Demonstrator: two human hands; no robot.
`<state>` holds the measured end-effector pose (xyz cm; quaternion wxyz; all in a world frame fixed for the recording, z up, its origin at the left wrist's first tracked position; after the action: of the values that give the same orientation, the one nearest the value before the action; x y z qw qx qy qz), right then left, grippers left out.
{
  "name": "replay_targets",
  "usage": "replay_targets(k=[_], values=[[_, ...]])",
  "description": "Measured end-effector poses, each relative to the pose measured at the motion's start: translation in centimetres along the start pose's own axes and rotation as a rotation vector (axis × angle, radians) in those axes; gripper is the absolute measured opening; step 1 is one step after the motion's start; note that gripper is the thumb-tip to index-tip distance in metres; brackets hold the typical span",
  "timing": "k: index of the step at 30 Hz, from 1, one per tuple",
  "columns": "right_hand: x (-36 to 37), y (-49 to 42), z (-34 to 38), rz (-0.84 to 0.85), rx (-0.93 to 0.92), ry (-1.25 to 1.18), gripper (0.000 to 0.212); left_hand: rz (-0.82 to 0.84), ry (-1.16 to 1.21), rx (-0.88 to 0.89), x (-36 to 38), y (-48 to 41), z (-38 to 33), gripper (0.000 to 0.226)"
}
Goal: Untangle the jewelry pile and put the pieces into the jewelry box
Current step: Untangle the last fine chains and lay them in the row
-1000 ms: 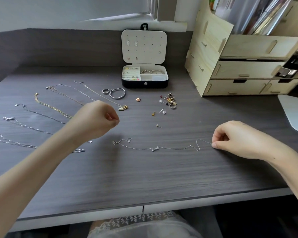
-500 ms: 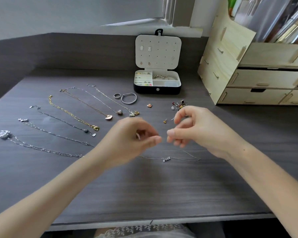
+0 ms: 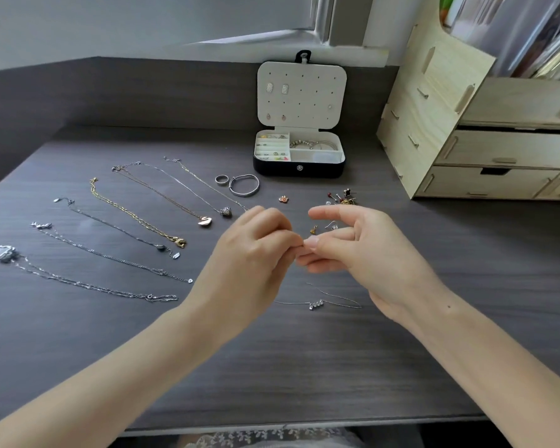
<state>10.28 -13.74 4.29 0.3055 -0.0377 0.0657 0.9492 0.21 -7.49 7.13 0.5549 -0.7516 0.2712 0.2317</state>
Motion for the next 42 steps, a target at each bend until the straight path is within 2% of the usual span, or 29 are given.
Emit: replay_targets(k=[3, 8, 10, 14, 16, 20, 25, 34, 37, 42], values=[[0.0, 0.2, 0.4, 0.057, -0.015, 0.075, 0.036, 0.081, 0.035, 0.054, 0.5, 0.2, 0.1, 0.012], [-0.5, 0.0, 0.7, 0.047, -0.117, 0.312, 0.013, 0.096, 0.262, -0.127, 0.3, 0.1, 1.5, 0.016], [-0.2, -0.3, 0.5, 0.090, -0.116, 0.279, 0.017, 0.086, 0.316, -0.161, 0.3, 0.2, 1.7, 0.018], [1.7, -0.1, -0.7, 0.365, -0.014, 0.067, 0.024, 0.059, 0.357, -0.170, 0.1, 0.1, 1.9, 0.014], [2.1, -0.1, -1.0, 0.424, 0.037, -0.016, 0.024, 0.049, 0.361, -0.162, 0.0, 0.1, 2.0, 0.009], [1.9, -0.4, -1.5, 0.430, 0.101, -0.053, 0.021, 0.045, 0.311, -0.150, 0.1, 0.2, 2.1, 0.020], [2.0, -0.6, -1.7, 0.451, 0.123, -0.128, 0.016, 0.053, 0.324, -0.150, 0.3, 0.2, 2.2, 0.022], [1.9, -1.2, -1.6, 0.297, 0.036, -0.168, 0.023, 0.027, 0.371, -0.193, 0.5, 0.1, 2.8, 0.019], [2.1, -1.4, -1.4, 0.294, 0.008, -0.189, 0.020, 0.050, 0.353, -0.199, 0.6, 0.2, 3.0, 0.021], [2.7, -1.6, -2.4, 0.311, 0.057, -0.175, 0.030, 0.149, 0.308, -0.230, 0.8, 1.0, 3.6, 0.020]])
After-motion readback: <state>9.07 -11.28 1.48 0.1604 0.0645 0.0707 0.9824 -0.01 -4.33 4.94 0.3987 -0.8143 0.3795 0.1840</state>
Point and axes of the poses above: each hand's wrist, its own y-axis away from the middle knuckle, its own x-axis out of the palm, z = x × y, the point moved 8 cm from there along -y, towards the middle knuckle, and after that the axes turned 3 degrees about -x, right-handed, at the moved point
